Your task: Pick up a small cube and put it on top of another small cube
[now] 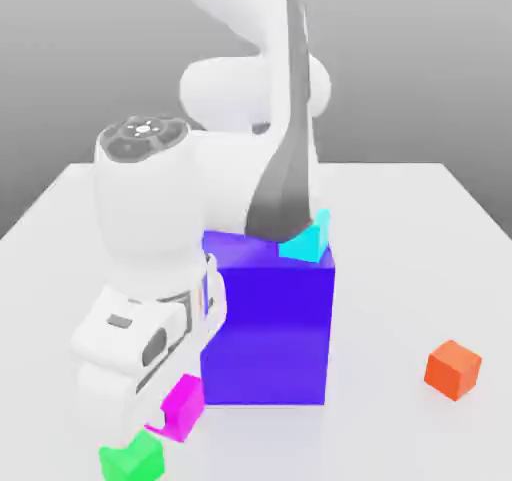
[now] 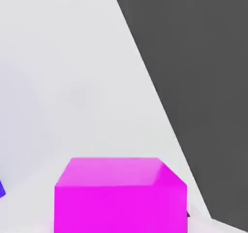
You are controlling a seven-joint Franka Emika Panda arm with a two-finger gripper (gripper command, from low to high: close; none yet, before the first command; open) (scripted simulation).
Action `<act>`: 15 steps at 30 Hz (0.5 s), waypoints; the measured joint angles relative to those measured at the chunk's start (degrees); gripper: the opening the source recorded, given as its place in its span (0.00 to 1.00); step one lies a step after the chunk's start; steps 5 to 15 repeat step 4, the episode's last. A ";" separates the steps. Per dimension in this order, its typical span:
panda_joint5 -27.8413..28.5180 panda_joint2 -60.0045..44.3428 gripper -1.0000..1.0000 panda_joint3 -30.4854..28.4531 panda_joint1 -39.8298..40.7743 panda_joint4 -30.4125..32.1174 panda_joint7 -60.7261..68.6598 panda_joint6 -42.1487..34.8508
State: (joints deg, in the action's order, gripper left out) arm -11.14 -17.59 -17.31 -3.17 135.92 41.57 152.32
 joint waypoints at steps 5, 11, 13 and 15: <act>-1.35 -1.91 1.00 0.81 1.01 -0.17 1.13 1.59; -1.35 -1.91 1.00 0.81 1.01 -0.17 1.13 1.59; -1.35 -1.91 1.00 0.81 1.01 -0.17 1.13 1.59; -1.35 -1.91 1.00 0.81 1.01 -0.17 1.13 1.59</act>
